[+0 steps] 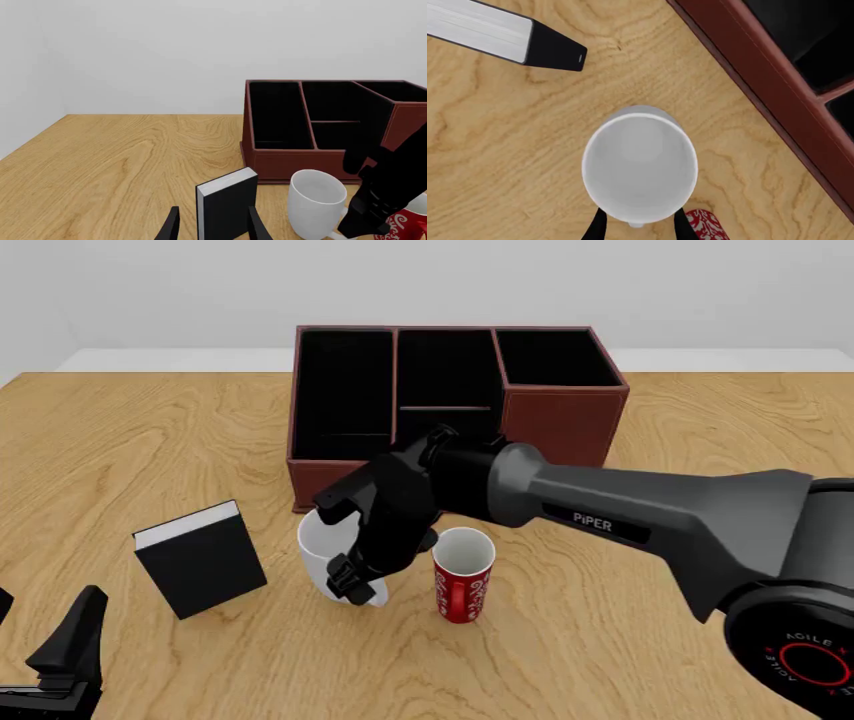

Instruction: Pick up the white mug and place it to the right of the caddy.

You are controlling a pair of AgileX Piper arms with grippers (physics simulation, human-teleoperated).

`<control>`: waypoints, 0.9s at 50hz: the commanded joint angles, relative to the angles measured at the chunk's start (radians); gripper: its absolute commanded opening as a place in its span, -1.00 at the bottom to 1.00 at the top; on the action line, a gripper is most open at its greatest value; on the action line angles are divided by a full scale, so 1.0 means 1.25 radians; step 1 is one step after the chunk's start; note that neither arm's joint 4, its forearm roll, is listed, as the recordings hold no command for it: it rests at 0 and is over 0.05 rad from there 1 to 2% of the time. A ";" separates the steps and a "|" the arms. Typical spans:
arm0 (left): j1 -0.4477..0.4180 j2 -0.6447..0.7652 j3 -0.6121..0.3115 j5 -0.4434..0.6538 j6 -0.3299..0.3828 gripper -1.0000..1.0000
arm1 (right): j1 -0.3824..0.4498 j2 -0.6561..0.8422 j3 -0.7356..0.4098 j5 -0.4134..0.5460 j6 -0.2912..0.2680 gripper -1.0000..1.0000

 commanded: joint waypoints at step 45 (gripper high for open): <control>0.000 0.000 0.000 0.000 0.000 1.00 | -0.016 -0.029 0.001 -0.015 -0.008 -1.00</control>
